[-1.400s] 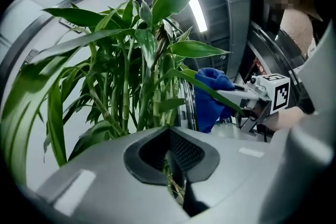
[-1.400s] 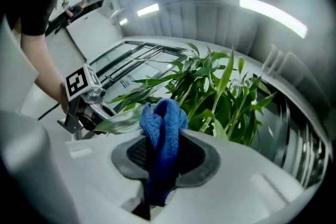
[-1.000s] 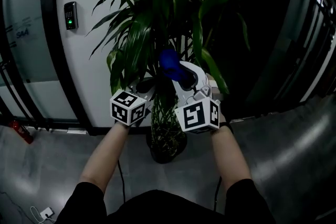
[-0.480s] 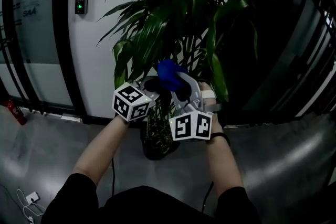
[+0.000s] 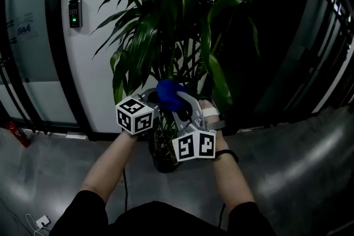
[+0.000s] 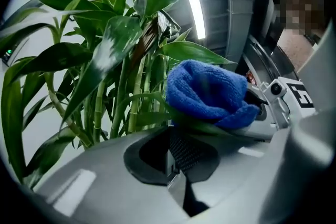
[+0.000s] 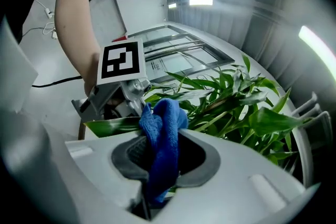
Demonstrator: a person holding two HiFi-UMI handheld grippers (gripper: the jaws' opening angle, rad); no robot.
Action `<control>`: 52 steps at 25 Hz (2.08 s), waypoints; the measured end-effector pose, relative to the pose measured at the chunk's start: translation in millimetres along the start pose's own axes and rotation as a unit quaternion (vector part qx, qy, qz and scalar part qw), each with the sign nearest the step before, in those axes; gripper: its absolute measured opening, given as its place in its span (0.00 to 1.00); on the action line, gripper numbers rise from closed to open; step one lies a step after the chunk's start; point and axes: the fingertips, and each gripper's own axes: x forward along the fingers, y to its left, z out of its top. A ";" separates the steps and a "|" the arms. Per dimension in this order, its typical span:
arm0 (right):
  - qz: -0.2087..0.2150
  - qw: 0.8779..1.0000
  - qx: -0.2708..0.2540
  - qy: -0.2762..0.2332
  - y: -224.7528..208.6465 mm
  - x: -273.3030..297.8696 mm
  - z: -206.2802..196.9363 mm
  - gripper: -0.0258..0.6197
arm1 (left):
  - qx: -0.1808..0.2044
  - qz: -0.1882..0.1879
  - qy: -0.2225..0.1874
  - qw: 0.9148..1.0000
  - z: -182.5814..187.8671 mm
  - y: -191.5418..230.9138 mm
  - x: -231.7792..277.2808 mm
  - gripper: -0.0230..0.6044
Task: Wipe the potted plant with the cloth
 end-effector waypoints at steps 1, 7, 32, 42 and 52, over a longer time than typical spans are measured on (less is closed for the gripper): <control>0.001 1.000 0.003 -0.001 1.5 -2.6 0.1 0.18 | -0.002 0.002 -0.001 1.000 0.1 0.3 -0.7 0.05; 0.008 1.000 0.010 -0.006 13.2 -14.2 5.1 0.18 | -0.010 0.014 -0.006 1.000 3.2 5.5 -7.3 0.05; 0.050 0.999 0.012 0.010 79.1 -41.6 -9.8 0.18 | -0.021 0.004 -0.022 1.000 -4.8 18.2 -7.9 0.05; 0.056 0.995 0.081 0.035 94.7 -49.2 -36.4 0.18 | -0.021 0.017 -0.010 1.000 -18.0 24.2 -33.8 0.05; 0.033 0.927 0.372 0.030 113.7 -72.4 -77.4 0.18 | 0.003 0.082 0.009 0.997 -52.8 19.5 -107.4 0.05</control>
